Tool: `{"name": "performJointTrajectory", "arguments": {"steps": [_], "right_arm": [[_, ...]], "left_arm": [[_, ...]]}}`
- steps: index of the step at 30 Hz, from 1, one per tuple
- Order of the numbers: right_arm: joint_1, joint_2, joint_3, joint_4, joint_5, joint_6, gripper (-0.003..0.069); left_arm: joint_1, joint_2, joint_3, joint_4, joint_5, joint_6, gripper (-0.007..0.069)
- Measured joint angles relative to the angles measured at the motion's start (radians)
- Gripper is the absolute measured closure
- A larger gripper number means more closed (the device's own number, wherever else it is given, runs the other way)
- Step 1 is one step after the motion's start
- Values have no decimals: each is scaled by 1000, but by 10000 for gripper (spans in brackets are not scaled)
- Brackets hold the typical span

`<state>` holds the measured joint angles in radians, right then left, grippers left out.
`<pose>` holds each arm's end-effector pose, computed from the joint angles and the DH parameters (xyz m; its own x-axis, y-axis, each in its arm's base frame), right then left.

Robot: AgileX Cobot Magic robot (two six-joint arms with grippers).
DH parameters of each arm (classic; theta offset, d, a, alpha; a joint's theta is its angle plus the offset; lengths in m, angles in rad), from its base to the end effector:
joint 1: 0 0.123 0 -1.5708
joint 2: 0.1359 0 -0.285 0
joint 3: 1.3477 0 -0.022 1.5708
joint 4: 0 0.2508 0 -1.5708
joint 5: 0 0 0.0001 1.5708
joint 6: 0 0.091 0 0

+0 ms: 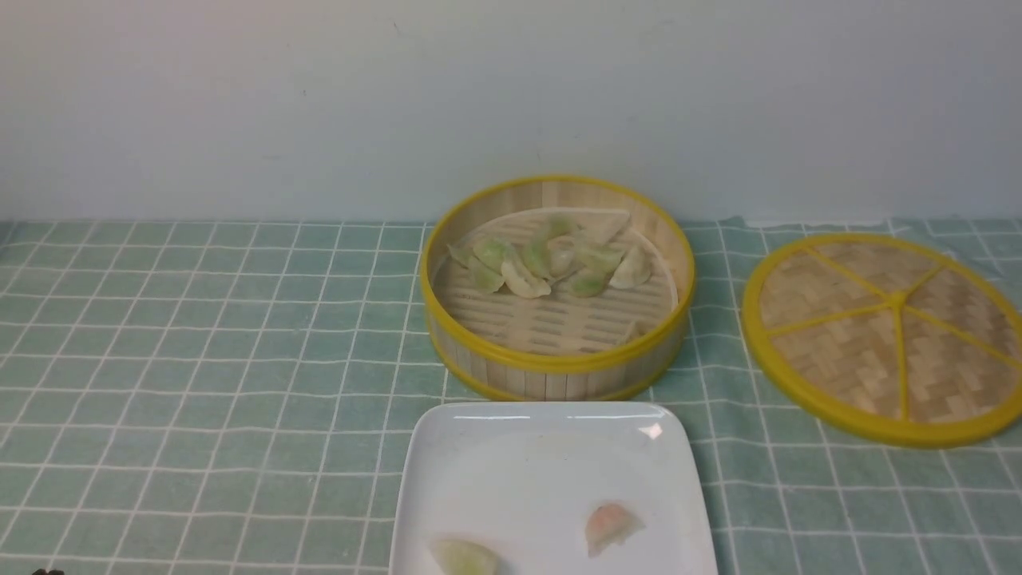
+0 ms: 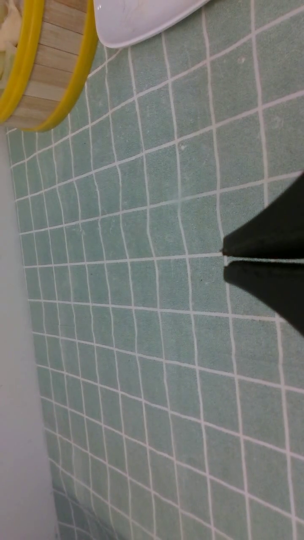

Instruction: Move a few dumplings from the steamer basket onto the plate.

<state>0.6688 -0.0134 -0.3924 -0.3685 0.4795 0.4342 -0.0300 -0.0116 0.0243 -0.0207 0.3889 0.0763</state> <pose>0.0230 -0.0012 0.2995 -0.0177 0.1166 -0.9930 -0.4819 0.8692 0.1107 0.0521 -0.0023 0.1707 -0.3064 0.0663 -0.9496 0.0550 0.9971 0.0519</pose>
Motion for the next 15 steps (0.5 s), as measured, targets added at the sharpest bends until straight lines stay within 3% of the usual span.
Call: {"name": "performJointTrajectory", "arguments": {"steps": [9, 15], "right_arm": [[0, 0, 0, 31, -11, -14, 673], [0, 0, 0, 253, -75, -245, 673]], "left_arm": [[0, 0, 0, 0, 0, 0, 631], [0, 0, 0, 0, 0, 0, 631]]}}
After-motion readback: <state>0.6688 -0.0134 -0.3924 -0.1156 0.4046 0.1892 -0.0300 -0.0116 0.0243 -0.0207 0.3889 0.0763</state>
